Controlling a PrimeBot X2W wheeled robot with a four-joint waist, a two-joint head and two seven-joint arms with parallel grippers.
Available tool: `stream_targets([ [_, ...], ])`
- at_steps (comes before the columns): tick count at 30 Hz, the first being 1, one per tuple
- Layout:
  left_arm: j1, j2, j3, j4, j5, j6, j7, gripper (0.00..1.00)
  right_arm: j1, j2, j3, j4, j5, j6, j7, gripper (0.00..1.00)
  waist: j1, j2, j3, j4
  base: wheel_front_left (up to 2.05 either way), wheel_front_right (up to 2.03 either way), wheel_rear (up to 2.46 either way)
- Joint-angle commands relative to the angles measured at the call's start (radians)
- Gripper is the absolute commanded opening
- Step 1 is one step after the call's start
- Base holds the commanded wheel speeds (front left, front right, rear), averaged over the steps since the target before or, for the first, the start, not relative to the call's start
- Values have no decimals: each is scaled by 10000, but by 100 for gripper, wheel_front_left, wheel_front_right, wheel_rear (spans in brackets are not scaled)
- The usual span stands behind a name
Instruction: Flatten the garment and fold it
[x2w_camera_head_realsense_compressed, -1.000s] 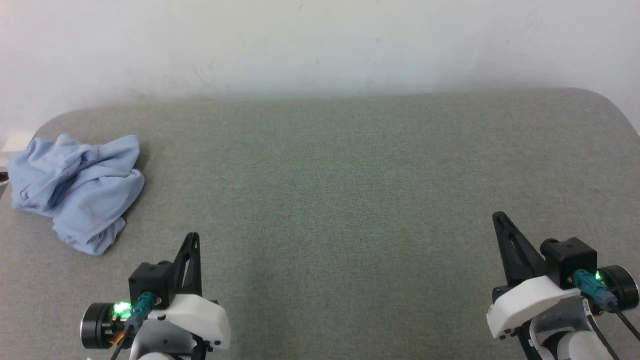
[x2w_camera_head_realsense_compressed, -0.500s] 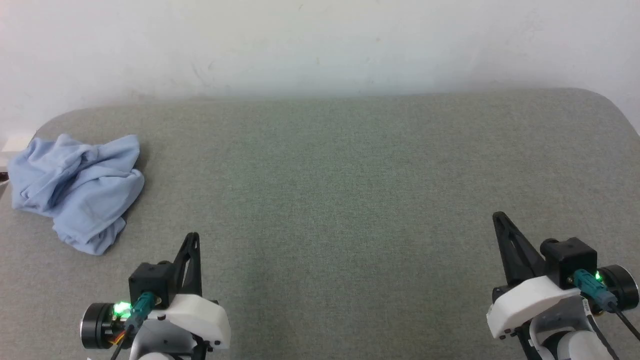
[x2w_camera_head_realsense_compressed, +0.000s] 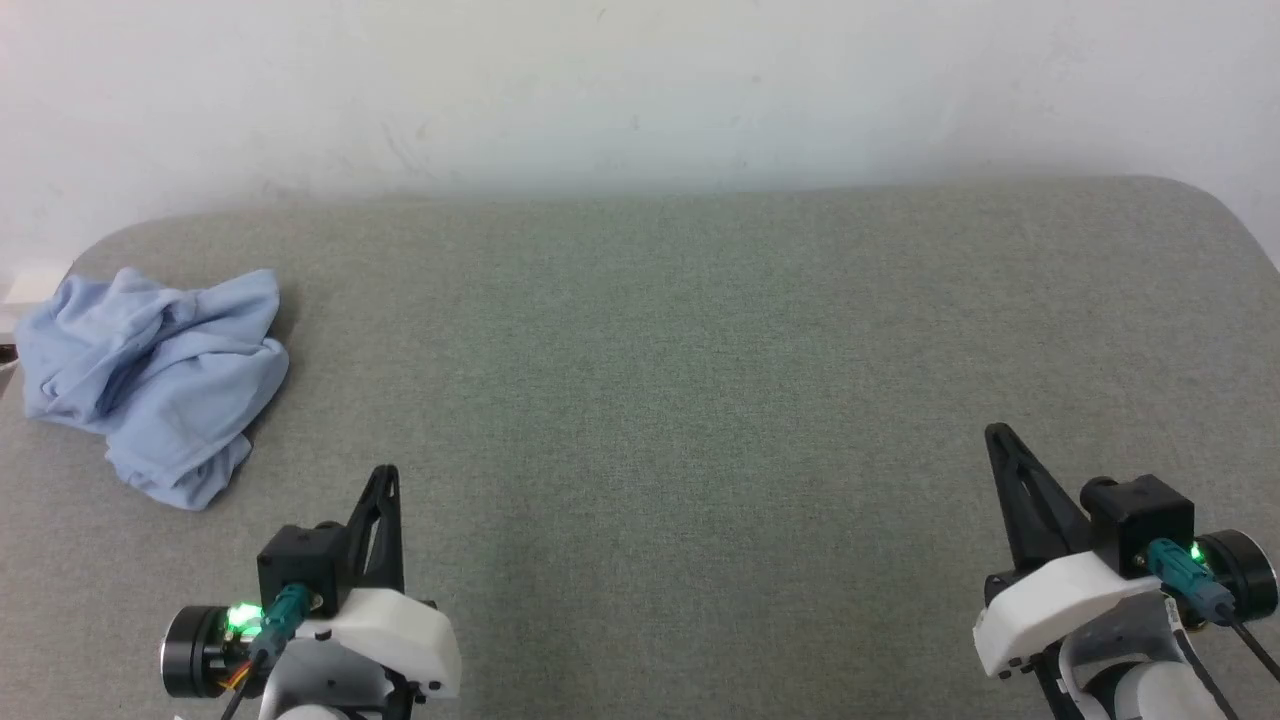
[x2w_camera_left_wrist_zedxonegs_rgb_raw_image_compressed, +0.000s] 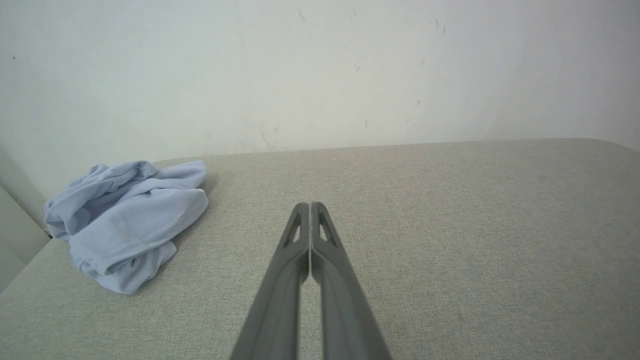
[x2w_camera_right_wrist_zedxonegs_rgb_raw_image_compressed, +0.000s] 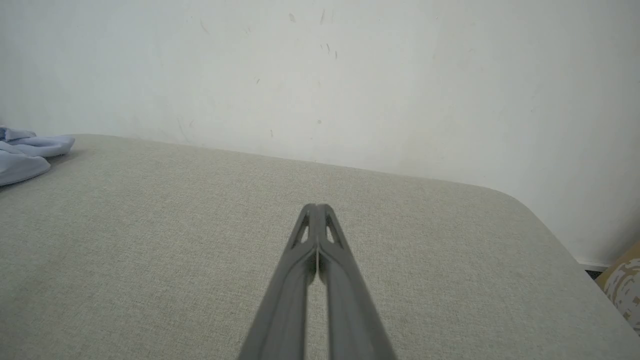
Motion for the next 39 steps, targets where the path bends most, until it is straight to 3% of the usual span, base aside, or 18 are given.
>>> stream_targets([
  [1,-132,-9,41,-58,66,-81,3,0,111,38,-1,-64,-76,-21,5,0,0,0,0,0,0,0,0],
  [39,-132,-9,41,-58,66,-81,3,0,111,38,-1,-64,-76,-21,5,0,0,0,0,0,0,0,0],
])
